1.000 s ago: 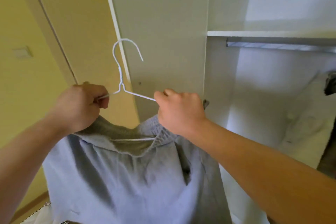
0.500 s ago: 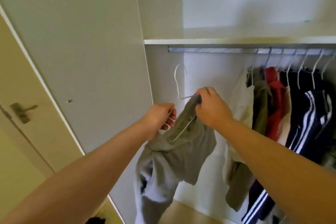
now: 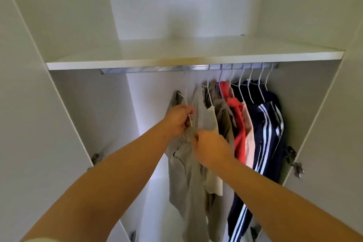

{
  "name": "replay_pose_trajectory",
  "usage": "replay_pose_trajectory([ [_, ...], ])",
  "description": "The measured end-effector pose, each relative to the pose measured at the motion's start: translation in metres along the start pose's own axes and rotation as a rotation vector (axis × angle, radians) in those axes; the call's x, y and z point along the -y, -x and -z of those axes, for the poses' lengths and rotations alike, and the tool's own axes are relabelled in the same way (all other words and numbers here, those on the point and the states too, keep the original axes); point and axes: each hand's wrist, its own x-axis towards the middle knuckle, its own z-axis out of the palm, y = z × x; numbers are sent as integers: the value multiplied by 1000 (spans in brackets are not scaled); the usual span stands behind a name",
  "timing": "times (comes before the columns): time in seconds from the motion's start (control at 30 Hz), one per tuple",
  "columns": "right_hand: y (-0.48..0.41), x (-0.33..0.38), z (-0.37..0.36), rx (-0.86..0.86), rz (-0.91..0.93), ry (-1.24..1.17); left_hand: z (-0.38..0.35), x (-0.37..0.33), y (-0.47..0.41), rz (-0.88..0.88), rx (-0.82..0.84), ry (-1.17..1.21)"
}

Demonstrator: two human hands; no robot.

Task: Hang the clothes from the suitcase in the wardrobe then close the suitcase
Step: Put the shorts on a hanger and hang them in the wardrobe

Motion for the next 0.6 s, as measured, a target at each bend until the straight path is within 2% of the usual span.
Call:
replay_pose_trajectory([
  [0.1, -32, -12, -5, 52, -139, 44, -11, -6, -45, -18, 103, -19],
  [0.23, -79, -24, -17, 10, -286, 7, -23, -18, -100, -4, 137, -13],
  [0.43, -120, -34, -33, -46, -396, -64, -35, -29, -154, -23, 185, -92],
  [0.6, -130, -51, -42, -34, -420, 46, -42, -23, -173, -88, 205, -159],
])
